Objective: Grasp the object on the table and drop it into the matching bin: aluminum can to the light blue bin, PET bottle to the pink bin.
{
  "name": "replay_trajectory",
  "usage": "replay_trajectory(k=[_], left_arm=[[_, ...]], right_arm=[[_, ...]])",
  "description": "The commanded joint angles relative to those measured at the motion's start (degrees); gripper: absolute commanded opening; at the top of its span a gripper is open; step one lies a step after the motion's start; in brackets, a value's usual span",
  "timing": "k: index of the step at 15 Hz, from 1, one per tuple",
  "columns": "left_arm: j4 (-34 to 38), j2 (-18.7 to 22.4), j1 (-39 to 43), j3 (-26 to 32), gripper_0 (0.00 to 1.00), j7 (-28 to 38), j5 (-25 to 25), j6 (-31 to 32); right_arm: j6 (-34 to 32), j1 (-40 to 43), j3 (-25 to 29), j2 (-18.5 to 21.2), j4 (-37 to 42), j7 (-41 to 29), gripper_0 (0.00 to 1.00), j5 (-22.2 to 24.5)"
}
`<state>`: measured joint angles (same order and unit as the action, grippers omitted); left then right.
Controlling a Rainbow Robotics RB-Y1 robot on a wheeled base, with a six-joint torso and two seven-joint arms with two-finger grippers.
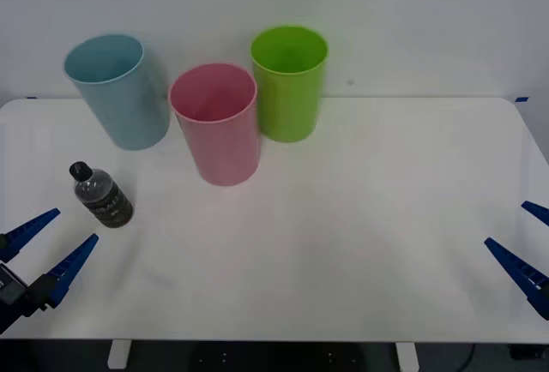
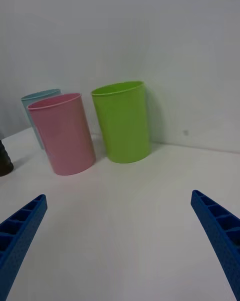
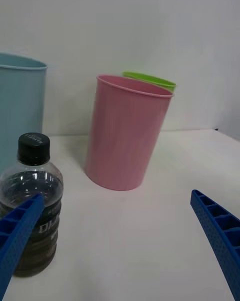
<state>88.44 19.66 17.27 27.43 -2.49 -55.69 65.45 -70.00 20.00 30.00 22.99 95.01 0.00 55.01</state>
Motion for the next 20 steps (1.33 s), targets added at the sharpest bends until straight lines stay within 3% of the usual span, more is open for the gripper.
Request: replay_trajectory(k=[1, 5, 12, 18, 20], left_arm=[[-1.0, -0.1, 0.0, 0.3, 1.0, -1.1, -1.6, -2.2], [-1.1, -0.1, 0.9, 0.5, 1.0, -2.2, -3.3, -6.9], [-2.8, -0.1, 1.2, 0.5, 1.0, -2.5, -3.1, -9.6], [-3.4, -0.1, -0.1, -3.2, 1.0, -2.3, -3.1, -18.4], [-7.1, -0.1, -2.9, -3.6, 1.0, -2.6, -3.1, -18.6]], right_arm=[[0.0, 0.0, 0.0, 0.0, 0.0, 0.0, 1.0, 0.0], [0.0, 0.0, 0.0, 0.0, 0.0, 0.0, 1.0, 0.0], [0.0, 0.0, 0.0, 0.0, 0.0, 0.0, 1.0, 0.0], [0.0, 0.0, 0.0, 0.0, 0.0, 0.0, 1.0, 0.0], [0.0, 0.0, 0.0, 0.0, 0.0, 0.0, 1.0, 0.0]])
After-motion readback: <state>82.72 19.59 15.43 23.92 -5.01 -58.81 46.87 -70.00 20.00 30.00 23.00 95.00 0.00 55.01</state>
